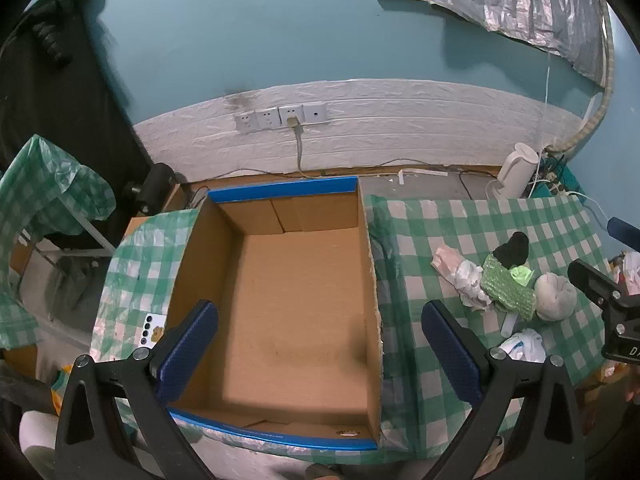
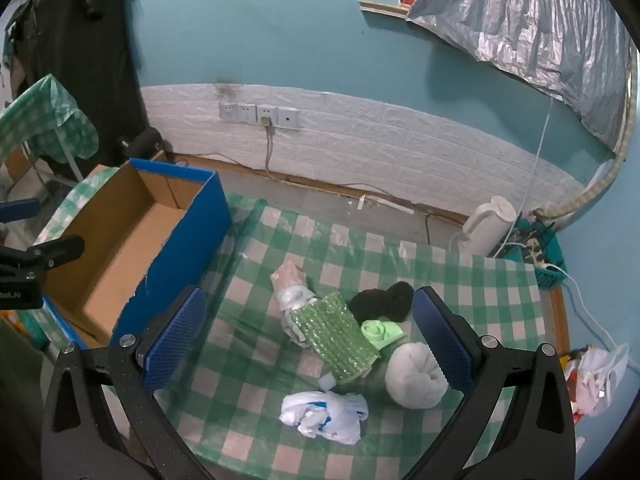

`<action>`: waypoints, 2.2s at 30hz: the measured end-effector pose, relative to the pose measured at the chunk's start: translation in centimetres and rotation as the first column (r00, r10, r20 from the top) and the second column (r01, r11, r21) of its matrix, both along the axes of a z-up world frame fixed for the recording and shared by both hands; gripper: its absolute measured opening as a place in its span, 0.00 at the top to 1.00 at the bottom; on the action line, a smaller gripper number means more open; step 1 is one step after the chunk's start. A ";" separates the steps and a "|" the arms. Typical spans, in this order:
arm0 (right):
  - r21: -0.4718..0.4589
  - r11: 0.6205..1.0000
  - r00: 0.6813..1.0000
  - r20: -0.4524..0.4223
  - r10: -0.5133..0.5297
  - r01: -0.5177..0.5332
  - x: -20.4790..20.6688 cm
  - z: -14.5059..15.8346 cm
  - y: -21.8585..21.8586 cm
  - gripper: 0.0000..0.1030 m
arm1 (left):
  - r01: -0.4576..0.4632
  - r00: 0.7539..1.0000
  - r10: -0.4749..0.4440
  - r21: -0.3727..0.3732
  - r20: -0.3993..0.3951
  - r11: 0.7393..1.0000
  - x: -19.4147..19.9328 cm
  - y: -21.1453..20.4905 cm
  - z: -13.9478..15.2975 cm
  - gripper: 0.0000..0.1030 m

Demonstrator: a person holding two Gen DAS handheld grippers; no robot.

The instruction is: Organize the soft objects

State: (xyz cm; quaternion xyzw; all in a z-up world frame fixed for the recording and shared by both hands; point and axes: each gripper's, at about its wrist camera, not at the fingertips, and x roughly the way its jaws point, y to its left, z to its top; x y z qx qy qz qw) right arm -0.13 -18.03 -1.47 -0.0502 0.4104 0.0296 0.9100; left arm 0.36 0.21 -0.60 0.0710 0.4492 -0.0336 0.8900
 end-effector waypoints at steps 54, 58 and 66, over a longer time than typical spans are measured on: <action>-0.001 1.000 1.000 -0.013 -0.002 0.002 0.0 -0.2 -0.4 0.01 | -0.027 0.999 0.026 -0.071 -0.022 0.997 0.1 0.6 0.4 0.01; -0.002 1.000 1.000 -0.012 -0.002 0.002 -0.1 -0.3 -0.3 0.01 | -0.028 0.999 0.027 -0.070 -0.024 0.997 0.2 0.5 0.5 0.01; -0.003 1.000 1.000 -0.014 -0.001 0.001 -0.1 -0.2 -0.3 0.01 | -0.021 0.999 0.020 -0.038 -0.027 0.999 0.4 0.3 0.3 0.01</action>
